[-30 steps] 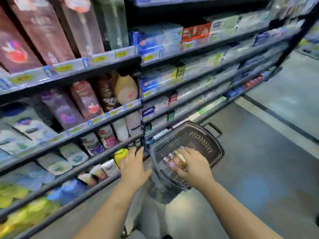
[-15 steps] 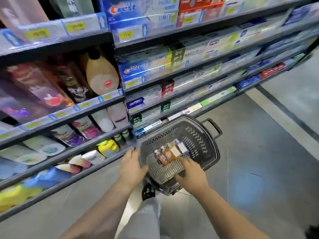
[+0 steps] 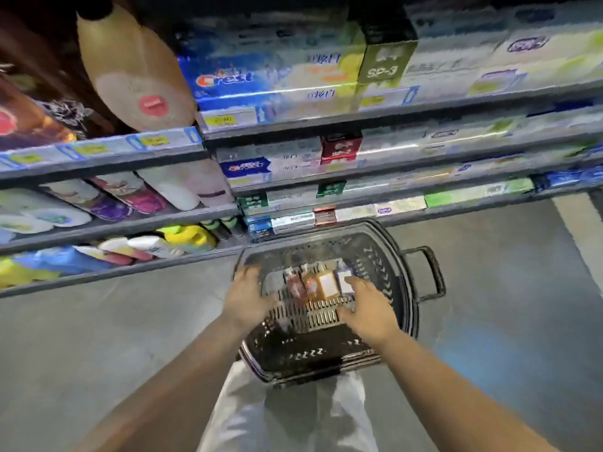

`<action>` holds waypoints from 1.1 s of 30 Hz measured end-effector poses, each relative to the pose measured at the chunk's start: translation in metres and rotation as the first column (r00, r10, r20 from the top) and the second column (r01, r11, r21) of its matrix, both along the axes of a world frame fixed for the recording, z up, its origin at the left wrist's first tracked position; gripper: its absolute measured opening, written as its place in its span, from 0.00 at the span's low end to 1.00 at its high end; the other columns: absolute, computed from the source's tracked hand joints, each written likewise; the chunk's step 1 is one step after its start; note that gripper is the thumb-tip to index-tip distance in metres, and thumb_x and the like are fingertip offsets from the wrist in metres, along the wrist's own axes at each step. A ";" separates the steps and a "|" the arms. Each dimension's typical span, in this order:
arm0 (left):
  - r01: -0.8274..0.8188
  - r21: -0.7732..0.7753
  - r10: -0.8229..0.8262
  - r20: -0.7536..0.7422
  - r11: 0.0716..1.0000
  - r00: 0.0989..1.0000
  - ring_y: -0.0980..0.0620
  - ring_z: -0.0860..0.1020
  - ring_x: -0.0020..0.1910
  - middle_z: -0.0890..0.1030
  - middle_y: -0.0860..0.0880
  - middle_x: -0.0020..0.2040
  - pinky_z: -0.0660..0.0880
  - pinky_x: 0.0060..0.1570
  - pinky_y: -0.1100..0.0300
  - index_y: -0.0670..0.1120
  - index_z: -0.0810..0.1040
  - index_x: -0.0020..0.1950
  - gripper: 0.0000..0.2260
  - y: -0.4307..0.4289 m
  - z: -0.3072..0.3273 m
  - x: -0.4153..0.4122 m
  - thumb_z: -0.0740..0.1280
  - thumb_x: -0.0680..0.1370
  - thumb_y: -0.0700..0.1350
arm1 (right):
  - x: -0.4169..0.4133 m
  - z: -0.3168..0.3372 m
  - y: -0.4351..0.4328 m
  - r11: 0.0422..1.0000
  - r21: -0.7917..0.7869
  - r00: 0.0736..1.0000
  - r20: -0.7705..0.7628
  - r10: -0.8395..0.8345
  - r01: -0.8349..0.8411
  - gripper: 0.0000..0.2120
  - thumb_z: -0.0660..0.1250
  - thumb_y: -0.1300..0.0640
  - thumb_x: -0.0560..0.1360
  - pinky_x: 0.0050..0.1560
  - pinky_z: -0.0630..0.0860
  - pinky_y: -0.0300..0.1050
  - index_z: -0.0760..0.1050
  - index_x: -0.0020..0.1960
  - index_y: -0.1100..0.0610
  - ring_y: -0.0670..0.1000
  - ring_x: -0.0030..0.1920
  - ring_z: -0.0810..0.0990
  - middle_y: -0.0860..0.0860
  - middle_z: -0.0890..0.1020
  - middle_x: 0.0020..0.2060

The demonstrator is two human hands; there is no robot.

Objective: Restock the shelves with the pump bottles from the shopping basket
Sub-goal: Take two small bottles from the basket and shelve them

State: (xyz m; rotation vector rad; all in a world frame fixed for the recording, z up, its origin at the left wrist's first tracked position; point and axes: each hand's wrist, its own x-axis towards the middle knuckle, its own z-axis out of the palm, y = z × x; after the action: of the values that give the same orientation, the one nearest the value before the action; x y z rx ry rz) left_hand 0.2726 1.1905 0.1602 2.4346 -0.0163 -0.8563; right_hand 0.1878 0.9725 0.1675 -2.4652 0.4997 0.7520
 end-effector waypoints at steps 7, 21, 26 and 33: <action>-0.337 -0.040 0.324 -0.195 0.940 0.926 0.50 0.78 0.49 0.78 0.46 0.53 0.73 0.47 0.62 0.38 0.74 0.62 0.21 -0.041 -0.129 -0.022 0.71 0.72 0.45 | 0.034 -0.120 -0.031 0.896 -0.053 0.892 -0.138 0.431 -0.441 0.28 0.62 0.49 0.75 0.59 0.72 0.50 0.58 0.73 0.52 0.58 0.63 0.73 0.54 0.69 0.67; -0.712 0.130 0.701 -0.361 0.690 0.614 0.48 0.76 0.45 0.76 0.48 0.48 0.74 0.46 0.56 0.44 0.73 0.62 0.19 -0.080 -0.457 -0.027 0.62 0.78 0.55 | 0.056 -0.434 -0.029 0.883 -0.133 0.893 -0.039 0.449 -0.450 0.22 0.60 0.50 0.75 0.54 0.73 0.49 0.65 0.67 0.56 0.56 0.60 0.73 0.54 0.71 0.63; -0.751 -0.027 0.698 -0.346 0.660 0.627 0.53 0.77 0.39 0.81 0.51 0.47 0.72 0.30 0.65 0.47 0.74 0.55 0.19 -0.099 -0.509 -0.008 0.74 0.70 0.53 | 0.072 -0.487 -0.027 0.847 -0.272 0.870 0.066 0.489 -0.456 0.25 0.61 0.44 0.75 0.58 0.67 0.50 0.64 0.66 0.56 0.57 0.61 0.68 0.56 0.69 0.62; -0.738 -0.055 0.706 -0.249 0.673 0.663 0.52 0.80 0.46 0.82 0.51 0.50 0.76 0.48 0.59 0.46 0.74 0.55 0.22 -0.086 -0.533 -0.020 0.77 0.65 0.50 | 0.084 -0.517 -0.020 0.793 -0.313 0.845 -0.070 0.530 -0.523 0.40 0.61 0.28 0.65 0.65 0.59 0.54 0.65 0.67 0.55 0.57 0.66 0.60 0.54 0.62 0.66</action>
State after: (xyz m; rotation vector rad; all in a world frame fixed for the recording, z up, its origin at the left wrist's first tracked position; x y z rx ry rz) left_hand 0.2527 1.1049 -0.3729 1.9114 0.8895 -0.6774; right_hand 0.2717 0.9529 -0.3490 -2.9644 -0.1113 0.9112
